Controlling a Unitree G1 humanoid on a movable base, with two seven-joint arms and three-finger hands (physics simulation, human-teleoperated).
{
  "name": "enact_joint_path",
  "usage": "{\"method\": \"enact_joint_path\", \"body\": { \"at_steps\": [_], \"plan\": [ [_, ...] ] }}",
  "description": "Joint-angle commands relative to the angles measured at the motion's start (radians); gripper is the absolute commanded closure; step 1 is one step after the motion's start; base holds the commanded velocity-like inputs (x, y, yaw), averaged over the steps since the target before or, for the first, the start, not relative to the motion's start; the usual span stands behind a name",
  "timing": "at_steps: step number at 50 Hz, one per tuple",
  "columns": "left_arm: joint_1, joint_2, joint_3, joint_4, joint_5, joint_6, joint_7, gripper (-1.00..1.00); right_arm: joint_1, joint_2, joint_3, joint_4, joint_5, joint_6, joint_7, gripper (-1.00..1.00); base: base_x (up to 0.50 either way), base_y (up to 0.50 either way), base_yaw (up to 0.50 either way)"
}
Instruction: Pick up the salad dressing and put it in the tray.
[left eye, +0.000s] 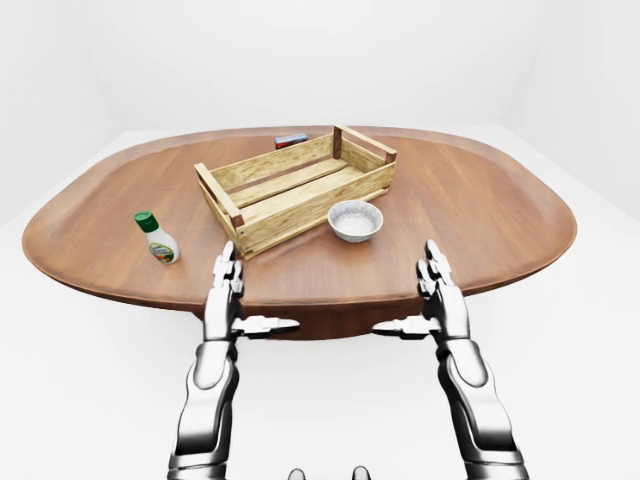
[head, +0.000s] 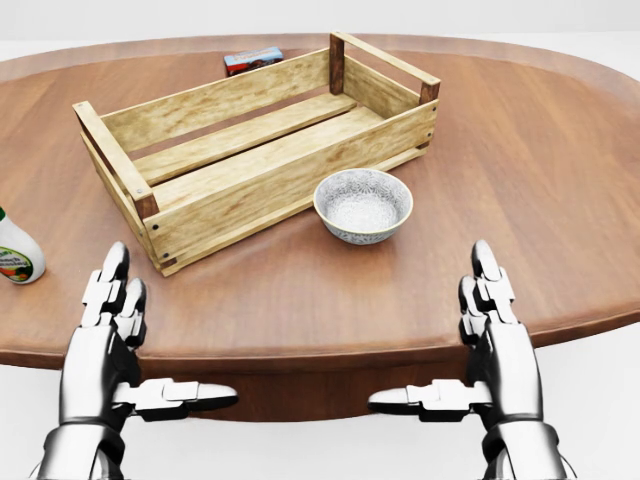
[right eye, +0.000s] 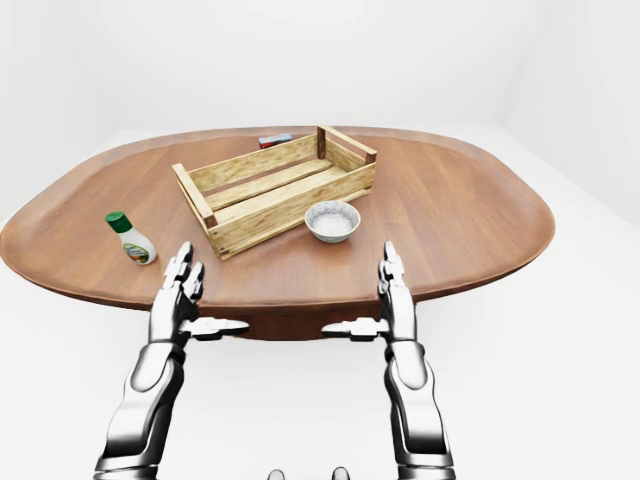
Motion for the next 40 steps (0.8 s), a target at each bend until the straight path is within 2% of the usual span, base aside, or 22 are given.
{"method": "enact_joint_path", "body": {
  "at_steps": [1,4,5,9,11,12,13,17,19,21,23,26,29,30,35,40],
  "plan": [
    [-0.039,0.093,0.165,-0.279,-0.048,0.011,-0.021,-1.0,0.08,-0.047,-0.159,-0.403,0.058,0.03,0.053,-1.0,0.0,0.0,0.0],
    [-0.06,0.125,0.236,-0.36,-0.086,0.011,-0.053,-1.0,0.094,-0.061,-0.238,-0.529,0.04,0.03,0.09,-1.0,0.0,0.0,0.0],
    [-0.066,0.147,0.27,-0.395,-0.088,0.011,-0.065,-1.0,0.106,-0.073,-0.307,-0.596,0.054,0.03,0.115,-1.0,0.0,0.0,0.0],
    [-0.097,0.181,0.363,-0.449,-0.146,0.011,-0.082,-1.0,0.117,-0.059,-0.47,-0.703,0.075,0.03,0.191,-1.0,0.0,0.0,0.0],
    [-0.116,0.208,0.414,-0.472,-0.18,0.011,-0.075,-1.0,0.118,-0.066,-0.593,-0.782,0.116,0.03,0.231,-1.0,0.0,0.0,0.0],
    [-0.122,0.219,0.434,-0.48,-0.197,0.011,-0.073,-1.0,0.114,-0.061,-0.601,-0.786,0.109,0.03,0.241,-1.0,0.0,0.0,0.0],
    [-0.136,0.244,0.483,-0.5,-0.238,0.011,-0.074,-1.0,0.107,-0.071,-0.689,-0.841,0.154,0.03,0.256,-1.0,0.0,0.0,0.0],
    [-0.147,0.306,0.559,-0.537,-0.296,0.011,-0.064,-1.0,0.081,-0.105,-0.887,-0.93,0.25,0.03,0.296,-1.0,0.0,0.0,0.0],
    [-0.149,0.328,0.583,-0.541,-0.313,0.011,-0.063,-1.0,0.07,-0.124,-0.971,-0.947,0.307,0.03,0.299,-1.0,0.0,0.0,0.0],
    [-0.155,0.365,0.633,-0.533,-0.337,0.011,-0.066,-1.0,0.09,-0.159,-1.05,-0.95,0.369,0.03,0.284,-1.0,0.0,0.0,0.0],
    [-0.158,0.388,0.66,-0.527,-0.348,0.011,-0.058,-1.0,0.107,-0.17,-1.054,-0.95,0.366,0.03,0.275,-1.0,0.0,0.0,0.0],
    [-0.165,0.443,0.737,-0.512,-0.397,0.011,-0.056,-1.0,0.109,-0.19,-1.058,-0.95,0.369,0.03,0.253,-1.0,0.0,0.0,0.0],
    [-0.159,0.481,0.78,-0.496,-0.421,0.011,-0.048,-1.0,0.117,-0.203,-1.065,-0.95,0.385,0.03,0.238,-1.0,0.0,0.0,0.0],
    [-0.159,0.496,0.806,-0.478,-0.438,0.011,-0.053,-1.0,0.126,-0.202,-1.054,-0.95,0.342,0.03,0.24,-1.0,0.0,0.0,0.0],
    [-0.149,0.537,0.856,-0.459,-0.48,0.011,-0.042,-1.0,0.115,-0.231,-1.008,-0.95,0.206,0.03,0.245,-1.0,0.01,0.3,0.0],
    [-0.139,0.54,0.846,-0.433,-0.486,0.011,-0.034,-1.0,0.095,-0.195,-0.991,-0.95,0.141,0.03,0.283,-1.0,0.02,0.5,0.0]
  ]
}}
